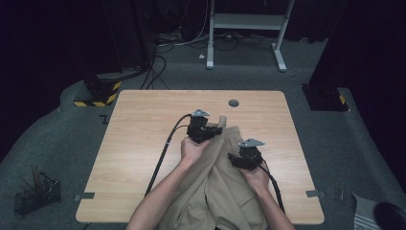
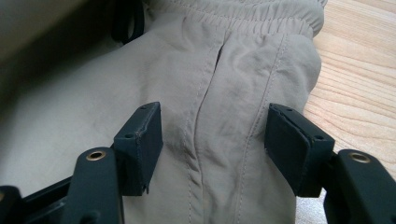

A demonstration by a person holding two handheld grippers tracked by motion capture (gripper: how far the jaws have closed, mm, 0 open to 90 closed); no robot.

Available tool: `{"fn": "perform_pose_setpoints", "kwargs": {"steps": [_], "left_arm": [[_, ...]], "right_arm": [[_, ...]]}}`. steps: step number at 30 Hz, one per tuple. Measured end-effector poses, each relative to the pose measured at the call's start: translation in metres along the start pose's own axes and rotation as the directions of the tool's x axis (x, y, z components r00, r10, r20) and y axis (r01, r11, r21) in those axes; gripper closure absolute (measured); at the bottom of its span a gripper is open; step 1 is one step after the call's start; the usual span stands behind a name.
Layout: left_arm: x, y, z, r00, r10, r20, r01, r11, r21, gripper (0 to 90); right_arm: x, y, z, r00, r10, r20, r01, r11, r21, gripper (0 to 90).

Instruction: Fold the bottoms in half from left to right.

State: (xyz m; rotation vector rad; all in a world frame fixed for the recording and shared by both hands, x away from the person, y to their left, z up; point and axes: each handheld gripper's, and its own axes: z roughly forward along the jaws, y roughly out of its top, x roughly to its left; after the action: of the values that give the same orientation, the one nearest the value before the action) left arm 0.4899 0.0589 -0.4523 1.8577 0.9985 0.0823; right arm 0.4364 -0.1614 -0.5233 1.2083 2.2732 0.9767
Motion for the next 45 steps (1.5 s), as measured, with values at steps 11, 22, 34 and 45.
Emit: {"fn": "perform_pose_setpoints", "kwargs": {"steps": [11, 22, 34, 45], "left_arm": [[0.014, -0.022, 0.027, 0.9994, -0.027, -0.020, 0.028, 0.9982, 0.053, 76.1], [0.009, -0.015, -0.013, 0.9983, 0.029, -0.050, -0.029, 0.9995, -0.008, 42.0], [0.016, -0.053, -0.067, 0.9955, 0.065, -0.068, -0.065, 0.9979, 0.010, 36.3], [0.016, -0.091, -0.072, 0.9979, 0.040, -0.050, -0.037, 0.9971, 0.067, 50.3]], "right_arm": [[0.001, 0.000, 0.000, 1.0000, 0.000, 0.006, 0.000, 1.000, 0.000, 36.8], [0.001, 0.000, 0.000, 1.0000, -0.001, 0.008, 0.001, 1.000, -0.001, 36.7], [0.002, -0.001, -0.006, 1.0000, -0.004, 0.007, 0.004, 1.000, -0.008, 37.1], [0.033, -0.016, -0.031, 0.9871, -0.106, -0.120, 0.103, 0.994, -0.031, 39.3]]}}
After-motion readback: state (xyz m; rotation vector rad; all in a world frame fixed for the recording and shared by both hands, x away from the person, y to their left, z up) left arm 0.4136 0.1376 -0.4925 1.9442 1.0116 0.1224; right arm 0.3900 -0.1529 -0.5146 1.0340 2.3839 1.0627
